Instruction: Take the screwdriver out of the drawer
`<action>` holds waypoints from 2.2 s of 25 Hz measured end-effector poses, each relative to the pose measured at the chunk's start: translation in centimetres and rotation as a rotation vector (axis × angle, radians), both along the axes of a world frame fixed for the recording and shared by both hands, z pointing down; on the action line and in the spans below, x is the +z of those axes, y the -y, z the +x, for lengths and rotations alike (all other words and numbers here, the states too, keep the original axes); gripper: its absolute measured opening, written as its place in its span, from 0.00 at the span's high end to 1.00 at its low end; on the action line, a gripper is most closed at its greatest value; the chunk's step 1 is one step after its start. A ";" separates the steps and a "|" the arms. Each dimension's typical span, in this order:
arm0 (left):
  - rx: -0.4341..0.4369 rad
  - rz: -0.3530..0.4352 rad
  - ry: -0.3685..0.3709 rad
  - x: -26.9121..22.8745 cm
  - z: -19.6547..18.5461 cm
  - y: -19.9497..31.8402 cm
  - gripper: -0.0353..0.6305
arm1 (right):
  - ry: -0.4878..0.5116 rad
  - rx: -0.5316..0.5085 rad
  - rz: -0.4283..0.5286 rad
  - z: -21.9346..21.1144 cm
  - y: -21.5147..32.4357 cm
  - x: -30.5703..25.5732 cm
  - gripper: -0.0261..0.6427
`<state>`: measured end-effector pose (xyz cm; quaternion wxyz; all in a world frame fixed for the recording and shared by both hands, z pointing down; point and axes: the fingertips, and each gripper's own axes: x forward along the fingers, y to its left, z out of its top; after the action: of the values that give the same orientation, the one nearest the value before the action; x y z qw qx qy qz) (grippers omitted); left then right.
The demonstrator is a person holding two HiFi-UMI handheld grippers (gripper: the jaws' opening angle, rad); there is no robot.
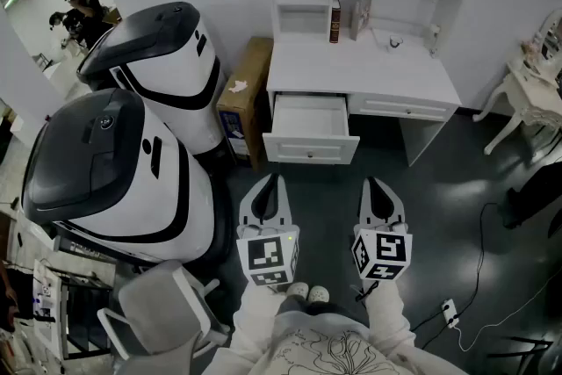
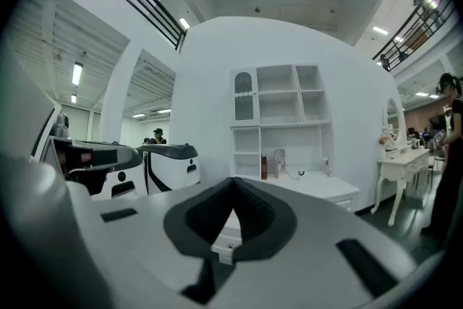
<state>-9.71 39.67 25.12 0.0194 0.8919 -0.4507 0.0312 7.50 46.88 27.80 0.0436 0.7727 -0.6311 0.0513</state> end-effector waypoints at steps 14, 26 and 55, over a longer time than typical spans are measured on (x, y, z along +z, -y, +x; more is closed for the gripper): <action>-0.018 -0.001 -0.001 0.5 1.1 0.4 0.94 | 0.014 -0.001 0.006 1.4 0.2 0.5 0.96; -0.042 -0.028 0.016 2.5 3.1 -0.9 0.94 | 0.020 -0.027 -0.008 3.3 -0.3 2.3 0.96; -0.004 -0.030 0.008 2.3 9.3 19.7 0.94 | 0.032 -0.005 -0.015 9.0 19.5 2.3 0.96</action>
<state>-0.40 19.95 27.43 0.0311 0.8905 -0.4520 0.0416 16.53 27.37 30.08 0.0394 0.7700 -0.6332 0.0681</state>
